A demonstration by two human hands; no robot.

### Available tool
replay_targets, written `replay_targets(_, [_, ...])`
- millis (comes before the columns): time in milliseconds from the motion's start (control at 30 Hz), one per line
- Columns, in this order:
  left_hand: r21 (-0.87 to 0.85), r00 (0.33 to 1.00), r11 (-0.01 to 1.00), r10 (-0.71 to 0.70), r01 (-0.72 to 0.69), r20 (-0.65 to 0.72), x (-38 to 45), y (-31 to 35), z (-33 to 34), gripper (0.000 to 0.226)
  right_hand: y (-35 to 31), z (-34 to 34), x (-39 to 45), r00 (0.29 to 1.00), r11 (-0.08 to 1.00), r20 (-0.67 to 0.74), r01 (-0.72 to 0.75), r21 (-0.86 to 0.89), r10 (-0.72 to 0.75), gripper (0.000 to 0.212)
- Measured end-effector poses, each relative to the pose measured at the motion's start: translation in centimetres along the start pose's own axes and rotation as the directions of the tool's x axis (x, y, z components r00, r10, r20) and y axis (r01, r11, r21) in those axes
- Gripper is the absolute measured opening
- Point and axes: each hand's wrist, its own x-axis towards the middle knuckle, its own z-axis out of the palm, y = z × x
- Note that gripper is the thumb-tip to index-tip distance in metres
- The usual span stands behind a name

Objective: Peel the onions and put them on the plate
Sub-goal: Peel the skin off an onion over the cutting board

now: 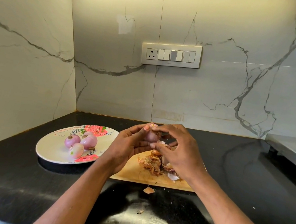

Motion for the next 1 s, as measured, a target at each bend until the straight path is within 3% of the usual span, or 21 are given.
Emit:
replay_targets(167, [0.037,1.000,0.999,-0.014,0.014,0.014,0.04,-0.07,0.08,0.042,0.23,0.21,0.04,0.990,0.990,-0.137,-0.003,0.142,0.022,0.019])
replay_targets(400, [0.072,1.000,0.997,0.002,-0.004,0.022,-0.03,-0.13,0.39,0.044,0.56,0.48,0.33,0.975,0.987,-0.181,-0.104,0.124,0.125,0.007])
replay_targets(600, [0.038,1.000,0.999,0.023,-0.023,-0.010,-0.02,0.02,0.28,0.049,0.17,0.43,0.36,0.946,0.931,-0.181,-0.207,0.302,0.269,0.003])
replay_targets(767, [-0.003,1.000,1.000,0.017,-0.017,0.002,-0.08,0.13,0.34,0.048,-0.08,0.13,0.41,0.909,0.790,-0.129,-0.265,0.553,0.395,0.008])
replay_targets(833, [-0.006,1.000,1.000,0.022,-0.022,0.004,-0.12,0.09,0.46,0.048,0.28,0.08,0.41,0.916,0.843,-0.150,-0.265,0.468,0.371,0.009])
replay_targets(933, [-0.009,0.999,0.999,0.045,-0.045,-0.021,-0.14,0.13,0.49,0.050,0.39,0.07,0.32,0.954,0.953,-0.142,-0.238,0.186,0.265,0.016])
replay_targets(1000, [-0.012,0.997,0.998,0.061,-0.062,-0.044,-0.13,0.22,0.40,0.051,-0.05,0.12,0.23,0.967,0.965,-0.116,-0.204,0.168,0.225,0.019])
